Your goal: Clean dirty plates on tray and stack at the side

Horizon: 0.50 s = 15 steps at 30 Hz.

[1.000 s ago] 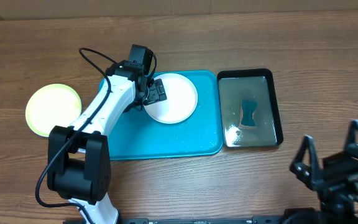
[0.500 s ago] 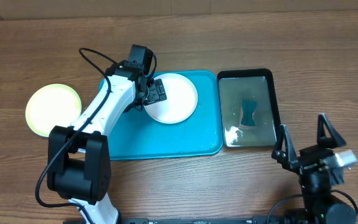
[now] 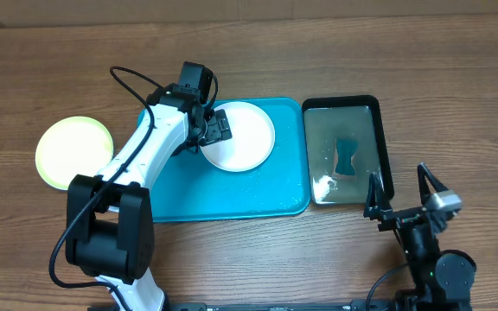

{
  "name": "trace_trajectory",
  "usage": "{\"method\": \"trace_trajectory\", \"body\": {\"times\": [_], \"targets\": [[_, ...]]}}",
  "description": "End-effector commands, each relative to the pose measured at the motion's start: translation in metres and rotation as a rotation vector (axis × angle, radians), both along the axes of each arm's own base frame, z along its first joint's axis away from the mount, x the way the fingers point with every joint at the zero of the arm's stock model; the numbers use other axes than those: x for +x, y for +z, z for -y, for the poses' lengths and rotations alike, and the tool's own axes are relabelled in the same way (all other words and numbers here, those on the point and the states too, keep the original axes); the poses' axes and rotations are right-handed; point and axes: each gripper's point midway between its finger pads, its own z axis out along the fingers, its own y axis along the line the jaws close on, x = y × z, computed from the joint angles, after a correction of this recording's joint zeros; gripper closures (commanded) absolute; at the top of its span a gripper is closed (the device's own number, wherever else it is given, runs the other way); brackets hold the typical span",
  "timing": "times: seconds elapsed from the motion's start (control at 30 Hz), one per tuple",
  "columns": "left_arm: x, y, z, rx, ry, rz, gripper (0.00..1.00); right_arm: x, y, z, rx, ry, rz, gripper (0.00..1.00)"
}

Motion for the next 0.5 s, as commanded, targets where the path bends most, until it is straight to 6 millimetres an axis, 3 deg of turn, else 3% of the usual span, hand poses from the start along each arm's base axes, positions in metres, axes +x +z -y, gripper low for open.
{"method": "trace_trajectory", "body": {"times": [0.0,0.1,0.47], "targets": [[-0.001,-0.004,-0.002,0.017,-0.019,-0.009,0.0,0.001,-0.016,0.0,-0.113,-0.009,-0.031,0.0],[-0.001,-0.004,-0.002,0.017,-0.019,-0.01,0.0,0.001,-0.027,0.0,-0.166,-0.008,-0.065,0.0],[-0.001,-0.004,-0.002,0.017,-0.019,-0.009,0.0,-0.001,-0.029,-0.007,-0.269,0.03,-0.045,0.0]]}}
